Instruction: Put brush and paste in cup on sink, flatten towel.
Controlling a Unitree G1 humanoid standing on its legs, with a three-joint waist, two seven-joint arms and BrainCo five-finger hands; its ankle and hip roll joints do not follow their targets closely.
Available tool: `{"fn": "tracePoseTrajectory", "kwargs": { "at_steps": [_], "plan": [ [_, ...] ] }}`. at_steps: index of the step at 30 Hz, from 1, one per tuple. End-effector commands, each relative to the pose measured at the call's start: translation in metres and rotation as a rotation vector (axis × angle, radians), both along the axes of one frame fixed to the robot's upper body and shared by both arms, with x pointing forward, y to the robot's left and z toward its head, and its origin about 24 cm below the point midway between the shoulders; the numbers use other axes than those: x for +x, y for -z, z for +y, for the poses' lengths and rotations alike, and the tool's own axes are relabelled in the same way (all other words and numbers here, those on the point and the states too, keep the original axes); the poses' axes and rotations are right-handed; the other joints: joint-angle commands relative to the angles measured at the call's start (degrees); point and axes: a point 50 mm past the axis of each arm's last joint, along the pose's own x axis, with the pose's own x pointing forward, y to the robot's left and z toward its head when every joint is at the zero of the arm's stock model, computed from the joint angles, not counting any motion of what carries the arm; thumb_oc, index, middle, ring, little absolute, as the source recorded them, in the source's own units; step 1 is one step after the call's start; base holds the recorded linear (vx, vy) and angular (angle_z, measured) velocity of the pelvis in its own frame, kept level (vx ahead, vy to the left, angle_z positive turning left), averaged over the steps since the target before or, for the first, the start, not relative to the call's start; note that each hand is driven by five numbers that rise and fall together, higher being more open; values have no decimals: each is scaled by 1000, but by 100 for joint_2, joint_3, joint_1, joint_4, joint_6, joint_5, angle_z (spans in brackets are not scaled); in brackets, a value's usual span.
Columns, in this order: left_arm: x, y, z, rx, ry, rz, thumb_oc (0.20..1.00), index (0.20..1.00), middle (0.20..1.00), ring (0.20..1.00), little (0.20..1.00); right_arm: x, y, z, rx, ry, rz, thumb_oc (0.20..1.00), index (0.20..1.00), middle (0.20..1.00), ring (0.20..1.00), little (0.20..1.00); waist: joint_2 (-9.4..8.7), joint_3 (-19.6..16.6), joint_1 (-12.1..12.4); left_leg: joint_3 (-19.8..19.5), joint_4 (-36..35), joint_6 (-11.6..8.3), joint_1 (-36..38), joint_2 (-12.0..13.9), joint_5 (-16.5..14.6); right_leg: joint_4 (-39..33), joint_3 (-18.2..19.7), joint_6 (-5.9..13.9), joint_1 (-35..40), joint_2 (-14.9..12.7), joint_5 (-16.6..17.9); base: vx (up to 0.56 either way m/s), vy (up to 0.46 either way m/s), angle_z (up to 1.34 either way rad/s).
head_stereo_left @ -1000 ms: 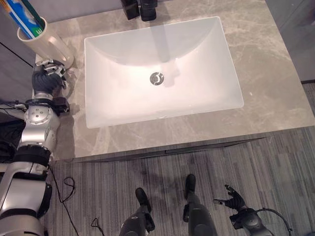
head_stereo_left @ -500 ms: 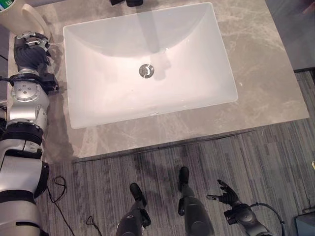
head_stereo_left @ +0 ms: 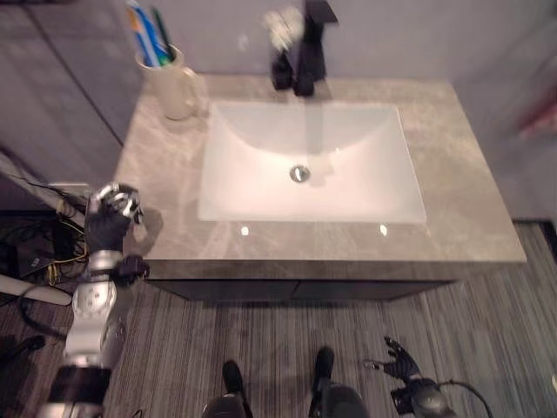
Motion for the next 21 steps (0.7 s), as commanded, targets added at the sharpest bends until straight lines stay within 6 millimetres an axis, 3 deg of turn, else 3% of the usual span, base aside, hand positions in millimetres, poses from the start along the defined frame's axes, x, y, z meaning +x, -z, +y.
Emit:
{"fn": "tracePoseTrajectory", "kwargs": {
  "at_steps": [1, 2, 3, 5, 6, 7, 9, 10, 12, 16, 21],
  "plan": [
    [-3, -27, 4, 164, 25, -121, 200, 200, 200, 200, 200, -2, 0, -5, -5, 16, 7, 1000, 1000, 1000, 1000, 1000, 75, -230, 32, -393, 146, 285, -164, -226, -57, 1535, 187, 619, 298, -889, 897, 64, 375, 28],
    [-12, -25, 6, 192, 31, -109, 200, 200, 200, 200, 200, -5, 0, -8, -5, 21, 10, 1000, 1000, 1000, 1000, 1000, 124, -246, 33, -476, 124, 398, 10, -350, -147, 2101, 297, 619, 170, -929, 1093, 59, 297, 29],
    [-12, -25, 6, 192, 31, -109, 200, 200, 200, 200, 200, -4, 0, -8, -5, 21, 10, 1000, 1000, 1000, 1000, 1000, 125, -258, 33, -472, 119, 401, -5, -351, -135, 2092, 300, 619, 155, -928, 1107, 75, 345, 26],
    [-19, -17, 12, 187, 13, -76, 200, 200, 200, 200, 200, -5, 0, -8, -5, 18, 11, 1000, 1000, 1000, 1000, 1000, 207, -226, 26, -536, 57, 540, 218, -447, -210, 2739, 245, 616, -71, -847, 1027, 77, 332, 24],
    [-20, -12, 12, 183, -1, -57, 200, 200, 200, 200, 200, -6, 1, -6, 10, 13, 10, 1000, 1000, 1000, 1000, 1000, 250, -193, -65, -585, 43, 580, 415, -499, -293, 3015, 336, 497, -319, -427, 540, 90, 380, 25],
    [-20, -9, 12, 171, -8, -53, 200, 200, 200, 200, 200, -6, 2, -4, 20, 9, 11, 1000, 1000, 1000, 1000, 1000, 275, -148, -97, -610, 43, 595, 518, -501, -320, 3118, 328, 395, -681, -184, 245, 98, 321, 22],
    [-22, -8, 14, 165, -28, -49, 200, 200, 200, 200, 200, -6, 2, -1, 23, 3, 13, 1000, 1000, 1000, 1000, 1000, 233, -146, 33, -506, 43, 629, 616, -618, -401, 2821, -474, 373, -720, -485, 379, 107, 164, 10],
    [-21, -6, 13, 153, -34, -47, 200, 200, 200, 200, 200, -5, 3, 1, 26, -5, 14, 1000, 1000, 1000, 1000, 1000, 220, -128, 37, -571, 43, 609, 722, -633, -512, 2732, -693, 453, -700, -520, 324, 119, 75, 9],
    [-18, -6, 12, 141, -38, -50, 200, 200, 200, 200, 200, -1, 2, 5, 32, -22, 5, 1000, 1000, 1000, 1000, 1000, 192, -58, -65, -631, 43, 593, 771, -608, -450, 2454, -937, 392, -927, -378, 448, 39, 1, 6],
    [-15, -5, 6, 136, -21, -50, 200, 200, 200, 200, 200, 3, 3, 11, 36, -54, 5, 1000, 1000, 1000, 1000, 1000, 104, -48, -151, -718, 132, 593, 943, -667, -552, 2177, -1010, 427, -913, -250, 586, 102, -30, 26],
    [-18, 1, 3, 115, -13, -38, 200, 200, 200, 200, 200, 0, 4, 4, 9, -49, 27, 1000, 1000, 1000, 1000, 1000, 87, -264, -88, -636, 322, 506, 1053, -661, -806, 1507, -1031, 201, -440, -35, 195, 143, -91, 6]
  ]
}}
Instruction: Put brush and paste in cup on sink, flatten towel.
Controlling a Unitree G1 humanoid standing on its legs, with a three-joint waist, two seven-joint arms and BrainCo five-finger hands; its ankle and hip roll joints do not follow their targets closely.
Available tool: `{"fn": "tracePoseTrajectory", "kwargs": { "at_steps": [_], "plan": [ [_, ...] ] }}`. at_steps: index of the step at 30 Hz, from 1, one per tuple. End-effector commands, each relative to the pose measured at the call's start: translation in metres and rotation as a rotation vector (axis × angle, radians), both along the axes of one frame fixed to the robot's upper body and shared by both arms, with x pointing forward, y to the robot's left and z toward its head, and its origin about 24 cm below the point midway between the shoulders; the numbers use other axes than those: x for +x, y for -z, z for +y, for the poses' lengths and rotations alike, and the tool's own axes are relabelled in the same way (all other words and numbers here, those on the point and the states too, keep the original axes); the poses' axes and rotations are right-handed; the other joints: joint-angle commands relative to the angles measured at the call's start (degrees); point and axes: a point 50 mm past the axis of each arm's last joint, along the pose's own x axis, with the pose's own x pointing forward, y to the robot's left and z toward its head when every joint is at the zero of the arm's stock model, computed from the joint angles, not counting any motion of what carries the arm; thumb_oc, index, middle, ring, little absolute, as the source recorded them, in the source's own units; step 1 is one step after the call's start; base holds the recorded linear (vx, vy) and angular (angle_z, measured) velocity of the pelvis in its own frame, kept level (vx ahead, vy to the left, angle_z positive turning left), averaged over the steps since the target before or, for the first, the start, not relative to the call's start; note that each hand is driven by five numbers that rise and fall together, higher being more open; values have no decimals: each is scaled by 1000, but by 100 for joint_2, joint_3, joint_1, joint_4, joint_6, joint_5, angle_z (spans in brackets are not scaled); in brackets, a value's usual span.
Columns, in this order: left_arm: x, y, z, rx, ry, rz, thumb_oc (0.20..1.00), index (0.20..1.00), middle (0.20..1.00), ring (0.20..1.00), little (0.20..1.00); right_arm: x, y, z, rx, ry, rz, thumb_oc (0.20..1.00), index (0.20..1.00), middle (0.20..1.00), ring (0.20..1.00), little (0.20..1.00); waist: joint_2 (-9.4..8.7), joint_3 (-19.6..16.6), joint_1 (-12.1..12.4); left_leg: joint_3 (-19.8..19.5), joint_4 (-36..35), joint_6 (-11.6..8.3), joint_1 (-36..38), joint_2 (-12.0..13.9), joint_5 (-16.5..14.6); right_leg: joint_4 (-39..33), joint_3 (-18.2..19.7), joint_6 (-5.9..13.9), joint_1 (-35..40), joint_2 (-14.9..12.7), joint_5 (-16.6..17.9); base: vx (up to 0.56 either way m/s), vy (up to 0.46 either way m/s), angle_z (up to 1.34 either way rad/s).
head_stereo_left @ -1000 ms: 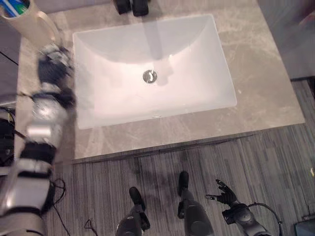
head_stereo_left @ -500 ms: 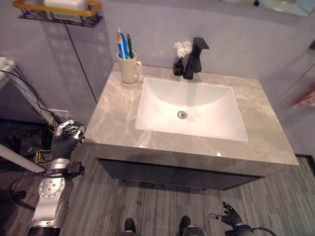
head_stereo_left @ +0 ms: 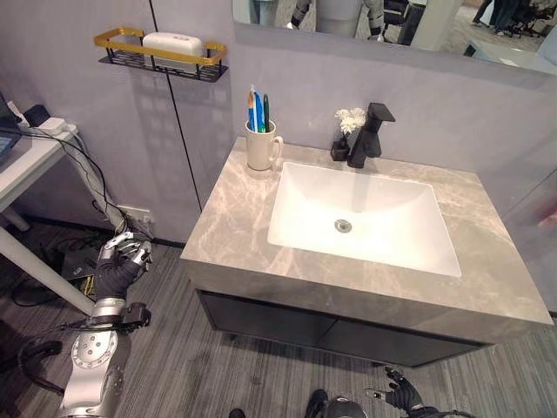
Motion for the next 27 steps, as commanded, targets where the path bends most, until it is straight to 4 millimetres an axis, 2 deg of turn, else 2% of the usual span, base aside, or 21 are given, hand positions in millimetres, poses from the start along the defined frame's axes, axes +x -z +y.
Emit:
{"fn": "tracePoseTrajectory", "kwargs": {
  "at_steps": [1, 2, 3, 5, 7, 8, 9, 10, 11, 12, 13, 15, 16, 17, 19, 21, 24, 26, 27],
  "plan": [
    [6, -29, -2, 25, 1, -156, 200, 200, 200, 200, 200, 15, -6, -1, -32, -46, -49, 1000, 1000, 1000, 1000, 1000, 3, -105, -79, 67, 447, -5, 276, -288, -638, -231, 81, 135, -200, 105, 683, 146, -152, -3],
    [7, -30, -2, 27, 0, -163, 200, 200, 200, 200, 200, 16, -8, -5, -43, -46, -58, 1000, 1000, 1000, 1000, 1000, -3, -121, -84, 155, 852, -121, 93, -238, -715, -456, 70, 53, -63, 166, 483, 90, -106, -1],
    [7, -30, -2, 27, 1, -163, 200, 200, 200, 200, 200, 16, -8, -5, -43, -46, -58, 1000, 1000, 1000, 1000, 1000, 3, -129, -86, 153, 902, -127, 61, -224, -743, -470, 63, 45, -65, 178, 486, 55, -106, -3],
    [7, -35, -1, 18, -2, -193, 200, 200, 200, 200, 200, 19, -10, -10, -61, -52, -67, 1000, 1000, 1000, 1000, 1000, -27, -70, -28, 276, 2023, -469, -514, -76, -595, -749, 97, -107, 158, 302, 349, -17, -108, -8],
    [8, -38, 0, 12, -6, -211, 319, 319, 319, 319, 319, 22, -12, -13, -80, -74, -70, 1000, 1000, 1000, 1000, 1000, -57, 25, 61, 268, 2574, -704, -809, 83, -412, -861, 142, -196, 275, 343, 301, -52, -90, -12],
    [10, -40, 0, 12, -14, -219, 460, 460, 460, 460, 460, 24, -13, -14, -91, -88, -71, 1000, 1000, 1000, 1000, 1000, -68, 55, 86, 270, 2688, -786, -930, 250, -299, -907, 128, -223, 310, 360, 259, -20, -61, -21],
    [12, -43, 0, 15, -13, -228, 564, 564, 564, 564, 564, 21, -12, -14, -95, -93, -61, 1000, 1000, 1000, 1000, 1000, -94, 44, 49, 444, 2574, -779, -974, 540, -277, -947, 62, -203, 335, 323, 244, 85, -17, -20],
    [12, -46, 1, 27, -13, -233, 724, 724, 724, 724, 724, 18, -11, -15, -99, -90, -50, 1000, 1000, 1000, 1000, 1000, -63, 1, 49, 565, 2254, -821, -864, 881, -412, -1009, 133, -95, 441, 362, 163, 128, 32, -13],
    [12, -48, 1, 39, -18, -239, 865, 865, 865, 865, 865, 15, -10, -16, -101, -79, -45, 1000, 1000, 1000, 1000, 1000, -79, -25, 59, 584, 1968, -800, -821, 936, -460, -1081, 172, -54, 488, 328, 167, 78, 96, -8],
    [13, -50, 2, 49, -27, -248, 950, 950, 950, 950, 950, 16, -11, -18, -108, -69, -48, 1000, 1000, 1000, 1000, 1000, -103, -52, 81, 500, 1535, -756, -896, 910, -188, -1122, 185, -73, 446, 267, 243, 22, 151, -4],
    [13, -51, 4, 59, -42, -249, 1000, 1000, 1000, 1000, 1000, 16, -11, -20, -118, -58, -44, 1000, 1000, 1000, 1000, 1000, -38, -77, 142, 113, 1018, -809, -982, 948, 90, -1154, 333, -22, 443, 310, 243, 28, 177, -8],
    [13, -51, 5, 51, -63, -258, 1000, 1000, 1000, 1000, 1000, 17, -12, -22, -128, -57, -47, 1000, 1000, 1000, 1000, 1000, 89, -79, 173, -356, 283, -925, -1063, 1113, 646, -1163, 556, -4, 437, 327, 215, 99, 202, -30],
    [13, -51, 5, 46, -66, -261, 1000, 1000, 1000, 1000, 1000, 17, -12, -23, -136, -57, -45, 1000, 1000, 1000, 1000, 1000, 136, -79, 174, -492, 79, -982, -1190, 1216, 832, -1167, 637, 17, 469, 283, 196, 115, 214, -36],
    [13, -51, 5, 42, -64, -263, 1000, 1000, 1000, 1000, 1000, 17, -12, -25, -142, -54, -43, 1000, 1000, 1000, 1000, 1000, 176, -79, 154, -440, 32, -1025, -1241, 1303, 933, -1153, 663, 36, 516, 224, 185, 137, 191, -32],
    [9, -49, 8, 59, -63, -248, 1000, 1000, 1000, 1000, 1000, 15, -11, -27, -141, -43, -38, 1000, 1000, 1000, 1000, 1000, 253, -103, 173, -415, 16, -983, -1115, 1266, 873, -1068, 787, 73, 554, 187, 150, 139, 202, -32],
    [6, -45, 10, 57, -68, -229, 1000, 1000, 1000, 1000, 1000, 16, -12, -27, -144, -39, -38, 1000, 1000, 1000, 1000, 1000, 314, -137, 189, -477, 46, -903, -994, 1074, 721, -1038, 927, 114, 605, 62, 190, 162, 242, -44],
    [-1, -42, 17, 70, -80, -203, 1000, 1000, 1000, 1000, 1000, 15, -10, -21, -106, 4, -49, 1000, 1000, 1000, 1000, 1000, 331, -193, 152, -303, 53, -756, -790, 814, 562, -1048, 1110, 203, 679, -133, 293, 152, 248, -51],
    [0, -40, 21, 58, -93, -189, 853, 853, 853, 853, 853, 21, -10, -9, -81, -52, -66, 1000, 1000, 1000, 1000, 1000, 306, -159, 161, -138, 31, -604, -690, 630, 463, -954, 1316, 300, 579, -258, 398, 76, 253, -27],
    [1, -39, 21, 48, -92, -187, 752, 752, 752, 752, 752, 22, -10, -4, -74, -83, -64, 1000, 1000, 1000, 1000, 1000, 305, -143, 142, -84, 7, -548, -652, 566, 432, -934, 1375, 339, 543, -312, 472, 57, 215, -42]
  ]
}}
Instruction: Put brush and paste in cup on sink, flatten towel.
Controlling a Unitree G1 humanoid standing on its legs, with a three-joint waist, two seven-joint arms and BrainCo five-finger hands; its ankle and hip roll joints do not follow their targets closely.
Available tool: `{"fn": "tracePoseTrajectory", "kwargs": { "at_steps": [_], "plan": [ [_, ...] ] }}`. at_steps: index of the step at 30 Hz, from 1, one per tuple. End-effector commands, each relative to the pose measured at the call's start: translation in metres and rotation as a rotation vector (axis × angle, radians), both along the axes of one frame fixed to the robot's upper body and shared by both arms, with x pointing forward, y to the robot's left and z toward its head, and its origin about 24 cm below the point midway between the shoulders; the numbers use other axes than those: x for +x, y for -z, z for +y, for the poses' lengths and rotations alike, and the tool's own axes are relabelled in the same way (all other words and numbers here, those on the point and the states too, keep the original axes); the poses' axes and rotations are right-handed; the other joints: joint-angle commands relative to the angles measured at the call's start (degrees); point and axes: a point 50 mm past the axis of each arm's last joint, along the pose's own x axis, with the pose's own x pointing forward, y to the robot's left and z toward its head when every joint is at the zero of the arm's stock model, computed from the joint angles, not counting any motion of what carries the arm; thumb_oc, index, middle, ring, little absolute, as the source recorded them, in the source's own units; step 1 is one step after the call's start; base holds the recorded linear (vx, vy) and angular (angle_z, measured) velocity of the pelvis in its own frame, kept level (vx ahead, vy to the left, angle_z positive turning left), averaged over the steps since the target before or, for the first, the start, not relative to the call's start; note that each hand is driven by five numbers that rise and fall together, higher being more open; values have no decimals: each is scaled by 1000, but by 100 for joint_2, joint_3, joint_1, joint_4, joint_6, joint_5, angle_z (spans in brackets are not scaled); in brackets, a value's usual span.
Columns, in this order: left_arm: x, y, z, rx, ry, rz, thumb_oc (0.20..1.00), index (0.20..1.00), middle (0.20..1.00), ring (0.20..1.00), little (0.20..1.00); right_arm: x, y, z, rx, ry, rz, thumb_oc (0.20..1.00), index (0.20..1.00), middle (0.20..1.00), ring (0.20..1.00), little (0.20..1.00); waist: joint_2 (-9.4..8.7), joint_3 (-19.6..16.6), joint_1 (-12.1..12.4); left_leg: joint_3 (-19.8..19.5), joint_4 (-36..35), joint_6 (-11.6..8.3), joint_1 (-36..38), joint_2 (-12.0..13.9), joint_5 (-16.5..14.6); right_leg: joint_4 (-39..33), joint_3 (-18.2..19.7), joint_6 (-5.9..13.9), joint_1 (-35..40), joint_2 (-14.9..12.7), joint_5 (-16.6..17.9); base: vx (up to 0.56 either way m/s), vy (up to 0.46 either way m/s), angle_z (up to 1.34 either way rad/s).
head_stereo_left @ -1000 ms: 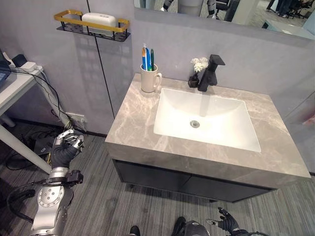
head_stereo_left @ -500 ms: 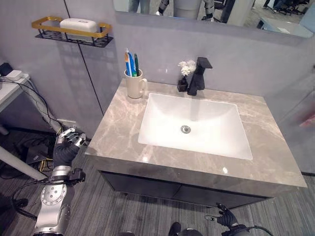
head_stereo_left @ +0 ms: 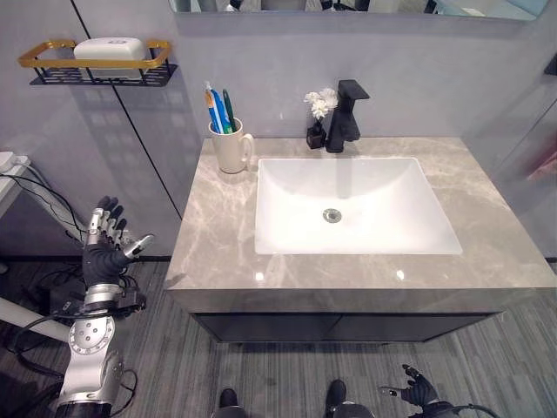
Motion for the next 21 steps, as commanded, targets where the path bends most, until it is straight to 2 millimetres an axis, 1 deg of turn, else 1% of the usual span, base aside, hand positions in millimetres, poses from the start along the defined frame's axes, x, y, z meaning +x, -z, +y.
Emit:
{"fn": "tracePoseTrajectory", "kwargs": {
  "at_steps": [1, 2, 3, 4, 5, 6, 7, 8, 9, 10, 12, 13, 14, 15, 16, 17, 20, 21],
  "plan": [
    [2, -23, 5, 34, 2, -114, 460, 460, 460, 460, 460, 31, -11, 8, 3, -92, -98, 1000, 1000, 1000, 1000, 1000, 50, 24, -39, 40, -220, 231, -41, -150, 216, 227, 137, 448, 393, -377, 199, 61, 194, -22],
    [5, -19, 6, 6, 0, -100, 200, 200, 200, 200, 200, 31, -11, 11, 9, -110, -96, 1000, 1000, 1000, 1000, 1000, 54, 26, -56, 82, -243, 282, -3, -207, 178, 230, 164, 492, 370, -422, 240, 83, 198, -25],
    [9, -19, 7, -12, 4, -96, 200, 200, 200, 200, 200, 32, -12, 15, 22, -130, -107, 1000, 1000, 1000, 1000, 1000, 43, 31, -104, 138, -244, 349, 24, -289, 118, 238, 216, 548, 342, -475, 332, 69, 156, -22],
    [10, -19, 7, -12, 5, -96, 200, 200, 200, 200, 200, 32, -12, 15, 22, -129, -107, 1000, 1000, 1000, 1000, 1000, 40, 31, -98, 142, -244, 351, 24, -292, 116, 238, 221, 550, 339, -478, 333, 76, 159, -29],
    [18, -20, 7, -31, 12, -88, 200, 200, 200, 200, 200, 34, -13, 18, 33, -144, -119, 1000, 1000, 1000, 1000, 1000, 35, 59, -165, 205, -244, 391, 47, -335, 82, 248, 269, 599, 290, -520, 426, 48, 102, -16],
    [23, -22, 8, -26, 15, -88, 200, 200, 200, 200, 200, 35, -14, 20, 37, -148, -122, 1000, 1000, 1000, 1000, 1000, 29, 76, -189, 228, -244, 402, 49, -348, 69, 245, 296, 619, 270, -533, 464, 76, 135, -19],
    [30, -24, 12, -20, 8, -71, 200, 200, 200, 200, 200, 34, -14, 20, 40, -157, -119, 1000, 1000, 1000, 1000, 1000, 18, 105, -241, 273, -244, 423, 51, -366, 50, 230, 330, 645, 230, -545, 514, 65, 72, -19],
    [33, -26, 15, -4, 4, -63, 200, 200, 200, 200, 200, 32, -13, 20, 41, -159, -111, 1000, 1000, 1000, 1000, 1000, 6, 123, -270, 310, -244, 428, 62, -368, 34, 221, 336, 663, 219, -551, 539, 71, 45, -21],
    [40, -29, 21, 20, -11, -47, 200, 200, 200, 200, 200, 30, -13, 20, 46, -162, -111, 1000, 1000, 1000, 1000, 1000, -19, 149, -349, 356, -244, 413, 30, -359, 44, 183, 354, 682, 182, -541, 585, 43, 10, -22],
    [40, -29, 21, 21, -10, -47, 200, 200, 200, 200, 200, 30, -13, 20, 46, -161, -111, 1000, 1000, 1000, 1000, 1000, -21, 147, -343, 358, -244, 413, 25, -359, 44, 182, 357, 682, 176, -541, 587, 23, -11, -17],
    [46, -34, 27, 50, -28, -39, 200, 200, 200, 200, 200, 29, -14, 18, 46, -151, -111, 1000, 1000, 1000, 1000, 1000, -33, 171, -406, 381, -244, 392, -41, -344, 60, 143, 365, 705, 103, -541, 639, 11, -21, -14],
    [56, -42, 34, 91, -54, -27, 200, 200, 200, 200, 200, 28, -13, 17, 43, -152, -102, 1000, 1000, 1000, 1000, 1000, -51, 172, -482, 406, -244, 375, -92, -326, 69, 91, 371, 721, 48, -544, 684, 18, -23, -14],
    [56, -43, 34, 92, -53, -28, 200, 200, 200, 200, 200, 28, -13, 17, 44, -151, -103, 1000, 1000, 1000, 1000, 1000, -54, 173, -477, 405, -244, 375, -97, -327, 70, 88, 370, 721, 45, -544, 686, 40, -39, -17],
    [65, -50, 41, 135, -87, -9, 200, 200, 200, 200, 200, 27, -13, 15, 37, -156, -98, 1000, 1000, 1000, 1000, 1000, -64, 178, -562, 440, -244, 358, -138, -320, 67, 14, 380, 724, 15, -531, 722, 22, -20, -16],
    [66, -50, 41, 136, -86, -11, 200, 200, 200, 200, 200, 27, -13, 15, 38, -154, -99, 1000, 1000, 1000, 1000, 1000, -67, 180, -552, 441, -244, 358, -141, -320, 68, 10, 380, 724, 13, -530, 724, 37, -36, -19],
    [72, -59, 46, 164, -110, -9, 200, 200, 200, 200, 200, 28, -14, 13, 33, -143, -100, 1000, 1000, 1000, 1000, 1000, -63, 201, -602, 454, -244, 345, -186, -311, 82, -19, 386, 724, -34, -520, 753, 24, -23, -11],
    [85, -73, 51, 192, -140, -7, 200, 200, 200, 200, 200, 32, -16, 13, 36, -142, -115, 1000, 1000, 1000, 1000, 1000, -49, 260, -678, 475, -244, 328, -244, -277, 110, -37, 409, 724, -111, -505, 770, 16, -21, -3],
    [91, -84, 55, 197, -162, -19, 200, 200, 200, 200, 200, 36, -17, 13, 38, -148, -129, 1000, 1000, 1000, 1000, 1000, -37, 321, -724, 479, -244, 320, -283, -260, 126, -39, 430, 724, -159, -492, 776, 9, -38, -1]
  ]
}}
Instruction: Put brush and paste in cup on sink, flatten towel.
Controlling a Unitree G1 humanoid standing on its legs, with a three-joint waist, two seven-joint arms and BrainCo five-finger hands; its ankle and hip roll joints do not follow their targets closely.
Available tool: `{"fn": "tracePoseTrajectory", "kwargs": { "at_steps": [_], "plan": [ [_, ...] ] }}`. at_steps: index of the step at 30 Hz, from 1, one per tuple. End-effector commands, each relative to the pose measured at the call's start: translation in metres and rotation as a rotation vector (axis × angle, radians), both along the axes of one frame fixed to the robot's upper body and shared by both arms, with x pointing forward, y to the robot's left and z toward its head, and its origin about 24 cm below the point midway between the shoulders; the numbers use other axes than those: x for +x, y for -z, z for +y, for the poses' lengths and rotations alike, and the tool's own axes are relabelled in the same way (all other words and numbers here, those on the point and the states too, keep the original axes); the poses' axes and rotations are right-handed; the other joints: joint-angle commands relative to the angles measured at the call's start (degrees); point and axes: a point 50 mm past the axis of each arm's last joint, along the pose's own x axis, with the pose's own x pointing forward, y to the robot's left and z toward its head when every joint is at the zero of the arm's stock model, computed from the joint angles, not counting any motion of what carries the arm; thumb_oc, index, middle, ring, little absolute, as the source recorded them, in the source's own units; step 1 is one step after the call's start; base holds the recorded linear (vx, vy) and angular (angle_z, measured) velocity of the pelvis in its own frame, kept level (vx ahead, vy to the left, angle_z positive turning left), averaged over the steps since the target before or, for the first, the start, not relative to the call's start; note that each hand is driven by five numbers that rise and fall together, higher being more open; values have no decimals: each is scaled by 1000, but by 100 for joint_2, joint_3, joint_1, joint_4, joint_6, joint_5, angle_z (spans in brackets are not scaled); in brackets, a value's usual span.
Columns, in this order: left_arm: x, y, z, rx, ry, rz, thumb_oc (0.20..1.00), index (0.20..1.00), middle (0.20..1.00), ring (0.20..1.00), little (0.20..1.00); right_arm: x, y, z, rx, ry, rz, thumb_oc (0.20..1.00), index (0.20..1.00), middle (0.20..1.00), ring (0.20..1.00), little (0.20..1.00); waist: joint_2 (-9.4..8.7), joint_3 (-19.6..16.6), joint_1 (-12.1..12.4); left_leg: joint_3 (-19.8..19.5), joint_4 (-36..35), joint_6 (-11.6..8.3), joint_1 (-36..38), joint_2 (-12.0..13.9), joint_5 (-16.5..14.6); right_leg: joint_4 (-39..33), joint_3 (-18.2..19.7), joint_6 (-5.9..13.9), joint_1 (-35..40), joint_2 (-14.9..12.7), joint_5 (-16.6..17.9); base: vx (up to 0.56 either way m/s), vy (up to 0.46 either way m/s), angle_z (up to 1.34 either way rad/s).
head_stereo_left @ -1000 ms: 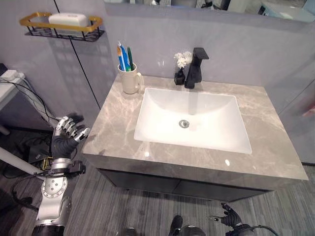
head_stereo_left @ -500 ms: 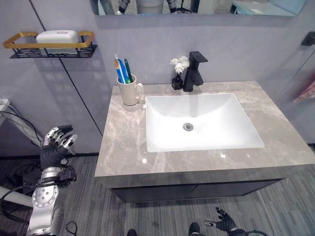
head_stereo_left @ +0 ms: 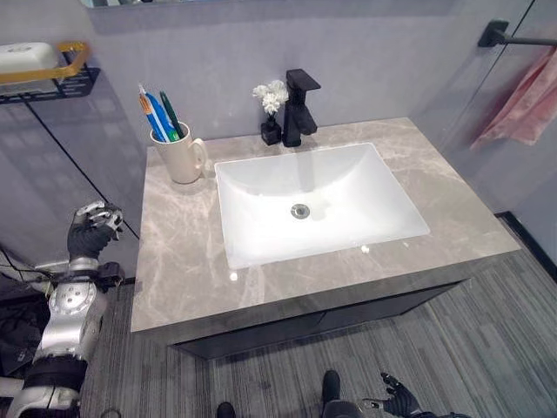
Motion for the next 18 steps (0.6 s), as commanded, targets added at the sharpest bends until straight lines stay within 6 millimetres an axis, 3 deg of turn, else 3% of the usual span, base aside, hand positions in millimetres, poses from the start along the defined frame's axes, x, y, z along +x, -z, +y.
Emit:
{"fn": "tracePoseTrajectory", "kwargs": {
  "at_steps": [1, 10, 18],
  "plan": [
    [23, -69, 17, 82, -69, -176, 200, 200, 200, 200, 200, 39, -16, -4, -10, -42, -124, 1000, 1000, 1000, 1000, 1000, 160, 315, -173, -190, 17, 262, -247, -28, 83, 580, -7, 570, 113, -442, 145, 0, 0, 0],
    [38, -102, 23, 141, -114, -193, 200, 200, 200, 200, 200, 45, -19, -2, -4, -46, -148, 1000, 1000, 1000, 1000, 1000, 193, 510, -310, -186, 17, 227, -336, 34, 133, 643, 15, 570, -14, -400, 151, 10, -14, -3],
    [46, -106, 18, 132, -104, -194, 200, 200, 200, 200, 200, 50, -22, -4, -1, -35, -171, 1000, 1000, 1000, 1000, 1000, 241, 585, -379, -176, 17, 222, -427, 27, 144, 618, 50, 570, -126, -413, 181, 1, -5, -3]
  ]
}}
